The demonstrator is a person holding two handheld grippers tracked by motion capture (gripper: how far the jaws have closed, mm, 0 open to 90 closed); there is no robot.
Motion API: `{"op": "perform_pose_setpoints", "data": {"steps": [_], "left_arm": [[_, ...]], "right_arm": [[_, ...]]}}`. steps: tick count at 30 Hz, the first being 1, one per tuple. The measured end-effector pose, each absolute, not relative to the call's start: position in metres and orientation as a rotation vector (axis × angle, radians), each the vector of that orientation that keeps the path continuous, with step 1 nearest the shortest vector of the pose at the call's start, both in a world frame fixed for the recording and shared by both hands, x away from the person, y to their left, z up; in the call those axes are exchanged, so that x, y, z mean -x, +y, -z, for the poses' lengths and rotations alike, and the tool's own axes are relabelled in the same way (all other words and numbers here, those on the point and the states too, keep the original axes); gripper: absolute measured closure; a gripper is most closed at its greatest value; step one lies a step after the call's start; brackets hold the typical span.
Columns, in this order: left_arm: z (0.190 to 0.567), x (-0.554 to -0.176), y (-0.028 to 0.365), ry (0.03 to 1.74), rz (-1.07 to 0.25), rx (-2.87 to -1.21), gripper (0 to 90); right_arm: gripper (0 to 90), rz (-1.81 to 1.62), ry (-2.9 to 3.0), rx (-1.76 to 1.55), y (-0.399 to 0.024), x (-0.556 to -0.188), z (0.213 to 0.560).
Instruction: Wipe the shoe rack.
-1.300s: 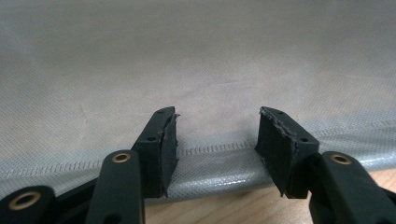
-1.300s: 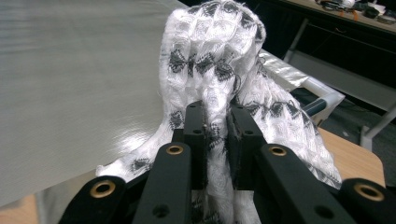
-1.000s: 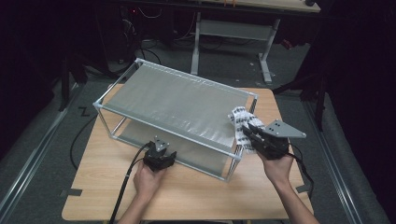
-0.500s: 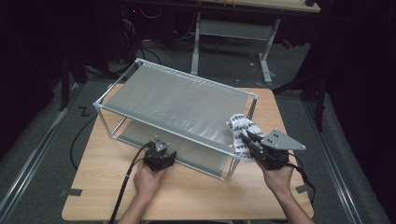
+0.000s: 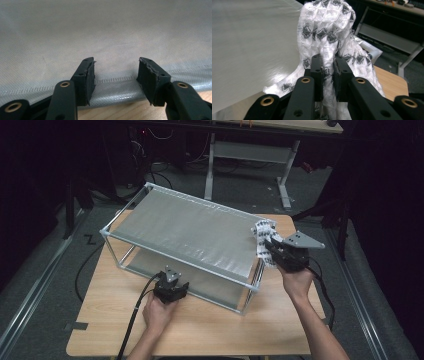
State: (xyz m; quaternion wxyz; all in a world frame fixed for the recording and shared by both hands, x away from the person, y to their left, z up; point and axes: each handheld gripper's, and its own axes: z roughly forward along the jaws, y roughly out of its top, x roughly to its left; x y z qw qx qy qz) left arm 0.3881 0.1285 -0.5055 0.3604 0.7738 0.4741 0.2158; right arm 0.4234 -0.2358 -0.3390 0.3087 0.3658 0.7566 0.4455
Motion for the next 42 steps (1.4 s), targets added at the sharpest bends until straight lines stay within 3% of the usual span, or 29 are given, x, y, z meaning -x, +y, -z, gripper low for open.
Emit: {"op": "perform_pose_setpoints", "data": {"steps": [11,23,32,42], "left_arm": [[0.506,-0.388,0.128,1.222,-0.559,-1.995,47.4],[0.505,-0.388,0.128,1.221,-0.560,-1.995,47.4],[0.505,-0.388,0.128,1.219,-0.563,-2.000,47.4],[0.505,-0.388,0.128,1.221,-0.560,-1.996,47.4]], "right_arm": [[81.7,-1.141,1.946,-1.084,-0.255,-0.450,0.334],[81.7,-1.093,1.929,-1.174,-0.291,-0.420,0.369],[81.9,-1.039,2.013,-1.205,-0.274,-0.440,0.391],[82.1,-1.043,1.992,-1.235,-0.261,-0.470,0.382]]}}
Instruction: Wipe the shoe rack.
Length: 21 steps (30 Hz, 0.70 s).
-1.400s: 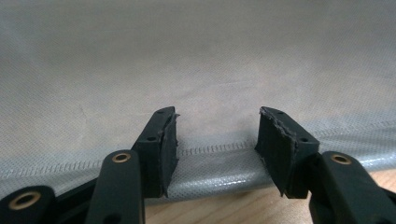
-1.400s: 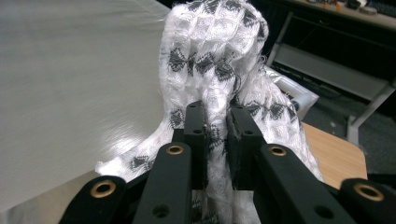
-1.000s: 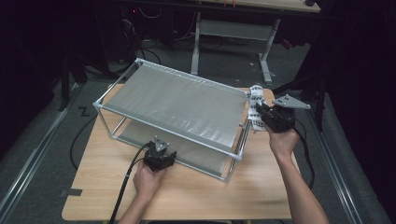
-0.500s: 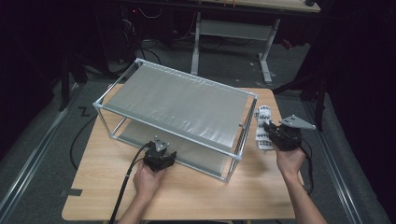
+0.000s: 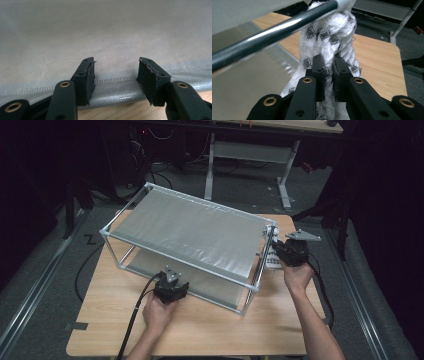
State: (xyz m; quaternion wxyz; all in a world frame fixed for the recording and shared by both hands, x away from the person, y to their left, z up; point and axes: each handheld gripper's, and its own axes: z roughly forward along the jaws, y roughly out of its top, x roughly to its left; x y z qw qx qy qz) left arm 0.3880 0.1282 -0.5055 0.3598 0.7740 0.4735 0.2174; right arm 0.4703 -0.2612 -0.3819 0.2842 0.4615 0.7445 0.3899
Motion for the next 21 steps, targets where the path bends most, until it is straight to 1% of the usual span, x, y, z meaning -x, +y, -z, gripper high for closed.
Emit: {"op": "perform_pose_setpoints", "data": {"steps": [7,21], "left_arm": [[0.505,-0.388,0.128,1.219,-0.563,-2.000,47.4],[0.505,-0.388,0.128,1.220,-0.565,-1.997,47.4]], "right_arm": [[82.2,-1.072,1.982,-1.199,-0.261,-0.464,0.378],[82.2,-1.126,1.996,-1.094,-0.261,-0.431,0.370]]}}
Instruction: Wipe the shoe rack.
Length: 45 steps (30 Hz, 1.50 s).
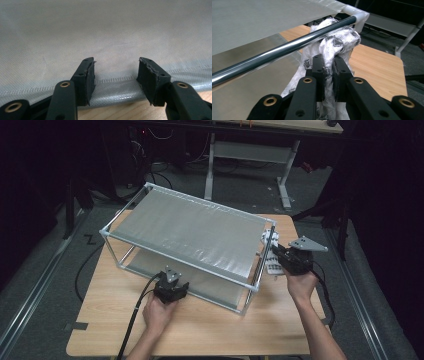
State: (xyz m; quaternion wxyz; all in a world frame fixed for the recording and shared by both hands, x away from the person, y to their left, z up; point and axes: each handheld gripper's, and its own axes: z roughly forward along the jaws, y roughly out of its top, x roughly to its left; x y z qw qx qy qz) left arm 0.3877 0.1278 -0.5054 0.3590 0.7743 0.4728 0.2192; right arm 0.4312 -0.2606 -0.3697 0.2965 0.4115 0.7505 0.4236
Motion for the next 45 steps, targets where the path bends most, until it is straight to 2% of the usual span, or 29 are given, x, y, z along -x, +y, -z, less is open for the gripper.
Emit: {"op": "perform_pose_setpoints", "data": {"steps": [29,38,45], "left_arm": [[0.505,-0.388,0.128,1.222,-0.565,-1.997,47.4],[0.505,-0.388,0.128,1.219,-0.567,-2.003,47.4],[0.505,-0.388,0.128,1.218,-0.569,-2.003,47.4]], "right_arm": [[82.2,-1.260,2.063,-0.956,-0.250,-0.359,0.376],[82.2,-1.317,2.084,-0.917,-0.244,-0.323,0.379],[82.1,-1.341,2.077,-0.938,-0.243,-0.317,0.379]]}}
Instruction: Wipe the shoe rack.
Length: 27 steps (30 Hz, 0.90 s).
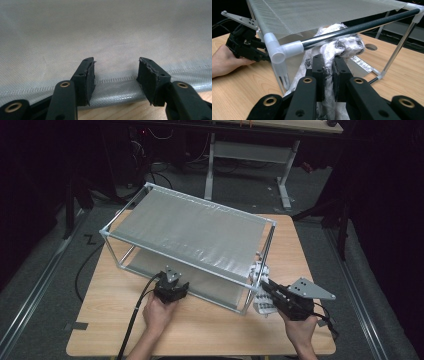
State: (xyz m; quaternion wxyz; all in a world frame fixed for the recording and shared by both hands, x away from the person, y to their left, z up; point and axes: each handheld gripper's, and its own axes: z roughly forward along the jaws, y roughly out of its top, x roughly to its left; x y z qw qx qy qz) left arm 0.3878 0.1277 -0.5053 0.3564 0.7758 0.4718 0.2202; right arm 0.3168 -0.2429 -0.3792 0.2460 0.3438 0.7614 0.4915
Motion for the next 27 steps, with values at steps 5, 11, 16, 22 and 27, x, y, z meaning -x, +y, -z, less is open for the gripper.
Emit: {"op": "perform_pose_setpoints", "data": {"steps": [5,11,16,22,27], "left_arm": [[0.505,-0.388,0.128,1.218,-0.569,-2.003,47.4],[0.505,-0.388,0.128,1.219,-0.569,-2.003,47.4],[0.505,-0.388,0.128,1.220,-0.568,-2.002,47.4],[0.505,-0.388,0.128,1.222,-0.563,-1.999,47.5],[0.505,-0.388,0.128,1.221,-0.563,-2.000,47.5]], "right_arm": [[82.2,-1.324,2.052,-0.979,-0.245,-0.332,0.377],[82.2,-1.307,2.021,-1.041,-0.249,-0.362,0.375],[82.2,-1.267,1.997,-1.092,-0.252,-0.390,0.373],[82.2,-1.217,1.959,-1.152,-0.255,-0.428,0.369],[82.2,-1.191,1.924,-1.208,-0.259,-0.453,0.367]]}}
